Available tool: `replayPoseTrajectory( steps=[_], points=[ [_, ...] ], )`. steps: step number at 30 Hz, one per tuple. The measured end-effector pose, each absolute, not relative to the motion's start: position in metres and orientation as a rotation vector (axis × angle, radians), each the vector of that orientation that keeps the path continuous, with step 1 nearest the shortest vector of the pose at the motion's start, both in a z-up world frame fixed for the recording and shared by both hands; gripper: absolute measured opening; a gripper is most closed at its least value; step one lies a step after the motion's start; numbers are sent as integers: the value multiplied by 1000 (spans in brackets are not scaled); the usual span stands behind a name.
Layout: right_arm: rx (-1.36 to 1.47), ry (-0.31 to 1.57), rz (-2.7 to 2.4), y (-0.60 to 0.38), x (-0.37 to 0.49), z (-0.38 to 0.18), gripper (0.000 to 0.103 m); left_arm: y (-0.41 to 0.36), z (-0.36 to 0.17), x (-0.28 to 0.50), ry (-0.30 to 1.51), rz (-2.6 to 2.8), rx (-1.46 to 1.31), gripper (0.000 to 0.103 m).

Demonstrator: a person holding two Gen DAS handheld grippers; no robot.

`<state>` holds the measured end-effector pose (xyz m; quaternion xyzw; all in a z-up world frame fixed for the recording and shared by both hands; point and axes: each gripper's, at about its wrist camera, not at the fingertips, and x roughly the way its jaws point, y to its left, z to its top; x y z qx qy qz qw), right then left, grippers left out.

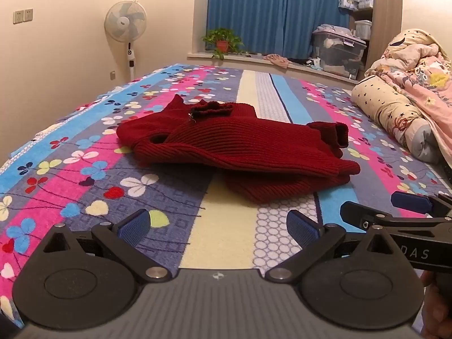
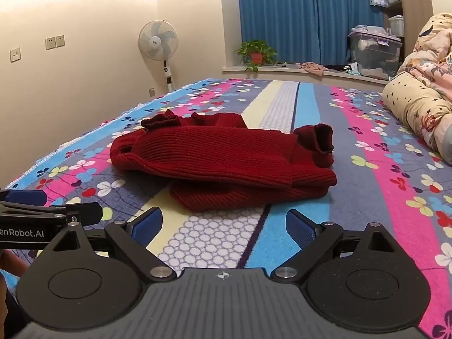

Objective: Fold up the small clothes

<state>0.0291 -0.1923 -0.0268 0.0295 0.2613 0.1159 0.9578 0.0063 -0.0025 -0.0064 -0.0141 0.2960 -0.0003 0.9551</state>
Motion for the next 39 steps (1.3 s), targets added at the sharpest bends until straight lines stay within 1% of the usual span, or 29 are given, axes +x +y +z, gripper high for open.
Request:
replayPoseTrajectory(
  steps=[26,39],
  points=[
    [57,530,236,-192,28,-27,94,-2,-6,6,597,-1,-28,102],
    [56,527,236,-191,28,-27,92,1,-7,8,598,-1,-23,102]
  ],
)
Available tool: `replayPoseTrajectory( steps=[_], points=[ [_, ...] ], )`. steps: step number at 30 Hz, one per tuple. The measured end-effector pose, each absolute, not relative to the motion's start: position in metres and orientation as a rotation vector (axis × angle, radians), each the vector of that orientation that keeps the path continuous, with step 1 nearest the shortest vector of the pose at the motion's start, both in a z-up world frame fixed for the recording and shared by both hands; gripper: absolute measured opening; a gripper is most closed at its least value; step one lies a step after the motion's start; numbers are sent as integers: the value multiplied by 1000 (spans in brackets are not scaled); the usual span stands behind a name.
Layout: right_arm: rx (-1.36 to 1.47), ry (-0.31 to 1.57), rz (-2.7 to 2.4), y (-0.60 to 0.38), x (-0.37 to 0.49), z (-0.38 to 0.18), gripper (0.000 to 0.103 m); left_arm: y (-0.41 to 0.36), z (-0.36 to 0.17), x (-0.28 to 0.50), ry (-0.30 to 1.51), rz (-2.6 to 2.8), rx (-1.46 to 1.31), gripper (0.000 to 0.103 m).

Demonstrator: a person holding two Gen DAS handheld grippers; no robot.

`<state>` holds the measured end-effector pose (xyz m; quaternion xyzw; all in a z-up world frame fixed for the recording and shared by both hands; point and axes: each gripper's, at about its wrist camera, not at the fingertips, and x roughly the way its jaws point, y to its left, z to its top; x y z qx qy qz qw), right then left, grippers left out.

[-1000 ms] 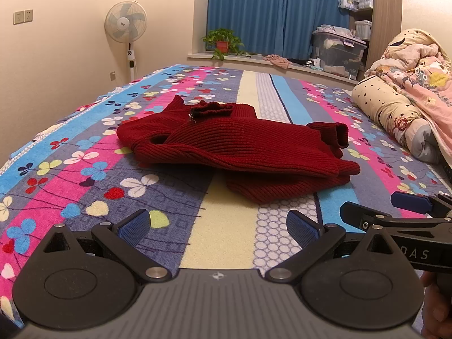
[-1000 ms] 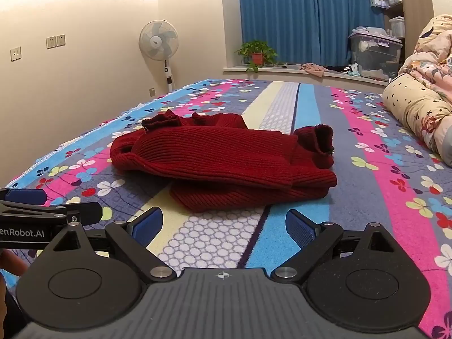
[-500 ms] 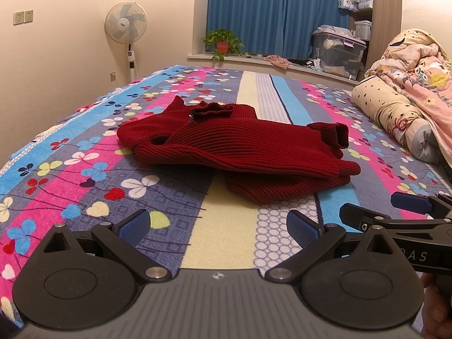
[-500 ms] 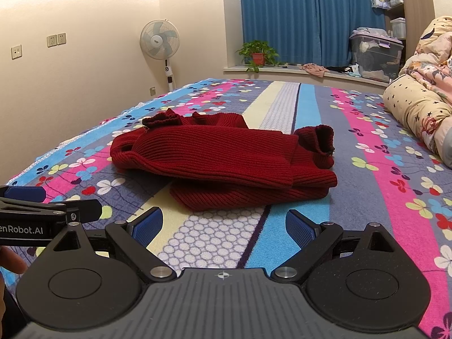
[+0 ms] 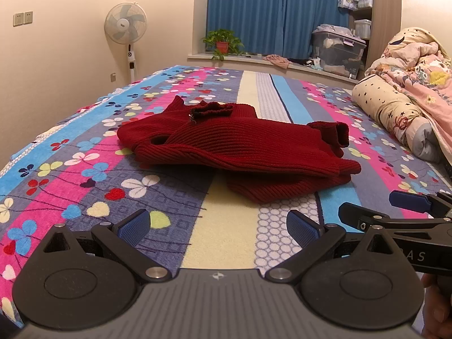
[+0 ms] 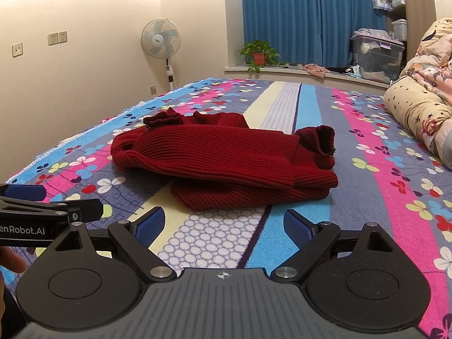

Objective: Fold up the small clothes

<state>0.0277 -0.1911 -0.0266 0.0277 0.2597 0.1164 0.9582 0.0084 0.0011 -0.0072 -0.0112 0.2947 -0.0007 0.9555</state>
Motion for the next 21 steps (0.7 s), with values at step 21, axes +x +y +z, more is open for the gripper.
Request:
replayPoseTrajectory(
  steps=[21],
  points=[
    [41,522,239,-190,30,-29,89,-1,-12,8,588,13,2,102]
  ],
)
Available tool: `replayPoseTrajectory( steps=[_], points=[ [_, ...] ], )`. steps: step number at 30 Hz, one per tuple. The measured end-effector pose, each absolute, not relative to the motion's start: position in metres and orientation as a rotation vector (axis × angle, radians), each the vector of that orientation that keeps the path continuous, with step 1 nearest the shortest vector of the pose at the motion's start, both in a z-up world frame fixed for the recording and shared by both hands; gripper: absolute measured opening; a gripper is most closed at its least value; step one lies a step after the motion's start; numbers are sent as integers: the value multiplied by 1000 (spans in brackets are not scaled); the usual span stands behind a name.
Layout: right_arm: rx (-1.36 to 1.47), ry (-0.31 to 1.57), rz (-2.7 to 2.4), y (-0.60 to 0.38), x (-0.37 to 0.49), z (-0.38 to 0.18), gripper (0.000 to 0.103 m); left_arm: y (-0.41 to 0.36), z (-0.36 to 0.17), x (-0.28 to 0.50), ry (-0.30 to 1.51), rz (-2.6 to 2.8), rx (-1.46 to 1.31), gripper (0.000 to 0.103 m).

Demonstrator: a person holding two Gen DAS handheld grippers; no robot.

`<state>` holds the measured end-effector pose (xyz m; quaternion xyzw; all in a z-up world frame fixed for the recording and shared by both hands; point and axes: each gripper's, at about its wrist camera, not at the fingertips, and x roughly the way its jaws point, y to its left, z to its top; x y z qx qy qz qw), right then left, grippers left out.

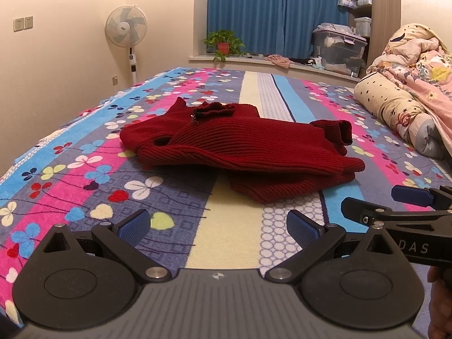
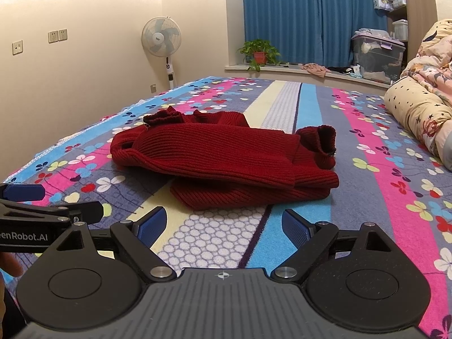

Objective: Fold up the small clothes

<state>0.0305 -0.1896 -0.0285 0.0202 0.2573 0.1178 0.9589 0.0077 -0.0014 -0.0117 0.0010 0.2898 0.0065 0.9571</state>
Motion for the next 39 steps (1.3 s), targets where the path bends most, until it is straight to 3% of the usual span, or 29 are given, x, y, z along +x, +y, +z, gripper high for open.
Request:
replayPoseTrajectory(
  steps=[22,27,30,33,35,39],
  points=[
    [45,500,239,-191,33,-18,75,-19,-17,4,546,17,44,98],
    [72,532,242,-193,37,-17,66,-20,-17,4,542,9,50,98],
    [63,544,232,-193,38,-17,58,-22,-18,4,540,2,59,89],
    [56,534,225,-193,38,-16,53,-22,-19,3,538,-5,77,70],
    [32,538,212,-192,38,-16,51,-22,-19,3,530,-11,89,52],
    [-4,546,139,-199,42,-15,49,-16,-16,11,531,-26,85,39]
  ],
)
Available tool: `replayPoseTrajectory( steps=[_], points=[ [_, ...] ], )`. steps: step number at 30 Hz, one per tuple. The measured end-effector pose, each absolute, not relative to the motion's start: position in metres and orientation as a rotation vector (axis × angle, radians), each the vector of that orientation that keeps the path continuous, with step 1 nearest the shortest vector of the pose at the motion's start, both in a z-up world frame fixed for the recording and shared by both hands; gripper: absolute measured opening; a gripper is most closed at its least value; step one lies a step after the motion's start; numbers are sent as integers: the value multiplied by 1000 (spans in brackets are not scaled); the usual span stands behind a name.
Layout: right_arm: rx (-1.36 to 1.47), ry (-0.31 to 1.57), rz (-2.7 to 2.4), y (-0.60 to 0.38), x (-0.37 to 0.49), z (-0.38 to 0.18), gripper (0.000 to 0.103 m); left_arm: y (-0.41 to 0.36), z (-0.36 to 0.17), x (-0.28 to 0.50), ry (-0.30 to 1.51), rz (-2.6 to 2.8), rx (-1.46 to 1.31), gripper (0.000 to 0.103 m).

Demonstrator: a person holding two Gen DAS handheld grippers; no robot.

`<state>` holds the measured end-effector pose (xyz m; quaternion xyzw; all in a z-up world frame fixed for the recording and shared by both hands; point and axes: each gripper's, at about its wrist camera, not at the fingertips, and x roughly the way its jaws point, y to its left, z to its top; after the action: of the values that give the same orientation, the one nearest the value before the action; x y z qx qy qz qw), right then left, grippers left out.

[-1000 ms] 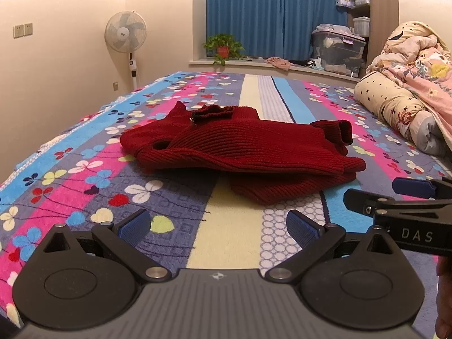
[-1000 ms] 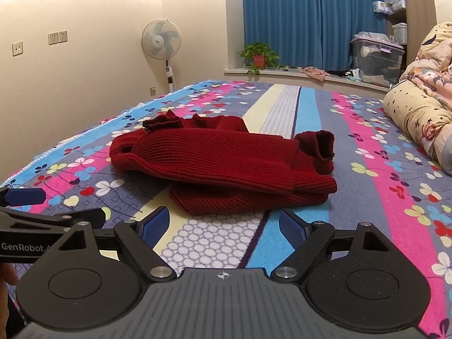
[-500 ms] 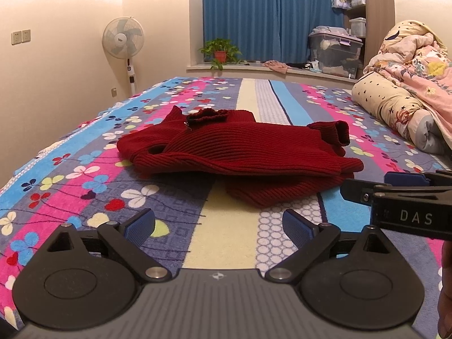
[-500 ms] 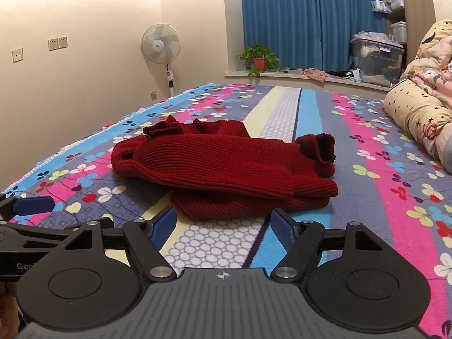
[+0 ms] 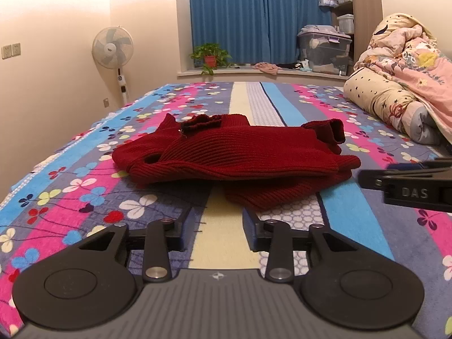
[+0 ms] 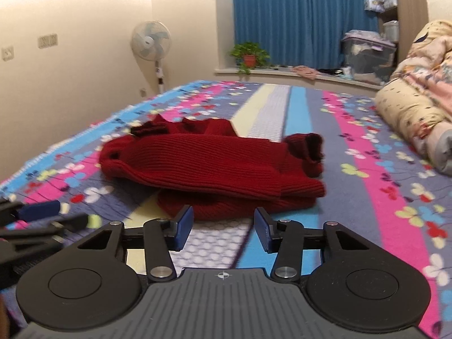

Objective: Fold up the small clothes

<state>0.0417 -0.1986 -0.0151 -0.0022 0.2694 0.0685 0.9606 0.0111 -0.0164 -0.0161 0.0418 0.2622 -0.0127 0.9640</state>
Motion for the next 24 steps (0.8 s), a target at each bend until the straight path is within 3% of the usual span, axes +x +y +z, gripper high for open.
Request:
replayPoseTrajectory(
  steps=[6,11,13,16,18,19,20,24],
  points=[
    [164,522,74,-235,52,-11,49,7,-7,66,607,-49,-59,43],
    [145,543,25,-245,59,-4,50,25,-26,130,739,-34,-349,77],
    [159,551,28,-248,63,-5,50,28,-38,155,789,-20,-456,82],
    [151,570,30,-250,66,-6,50,32,-57,185,824,14,-601,80],
    [157,576,31,-254,70,-7,51,34,-66,199,820,4,-685,69],
    [161,579,27,-256,72,-8,51,33,-69,203,815,-28,-705,33],
    [162,582,20,-258,74,-8,51,30,-69,206,813,-62,-693,16],
    [188,596,-4,-267,82,-9,51,22,-47,183,747,-163,-461,12]
  ],
)
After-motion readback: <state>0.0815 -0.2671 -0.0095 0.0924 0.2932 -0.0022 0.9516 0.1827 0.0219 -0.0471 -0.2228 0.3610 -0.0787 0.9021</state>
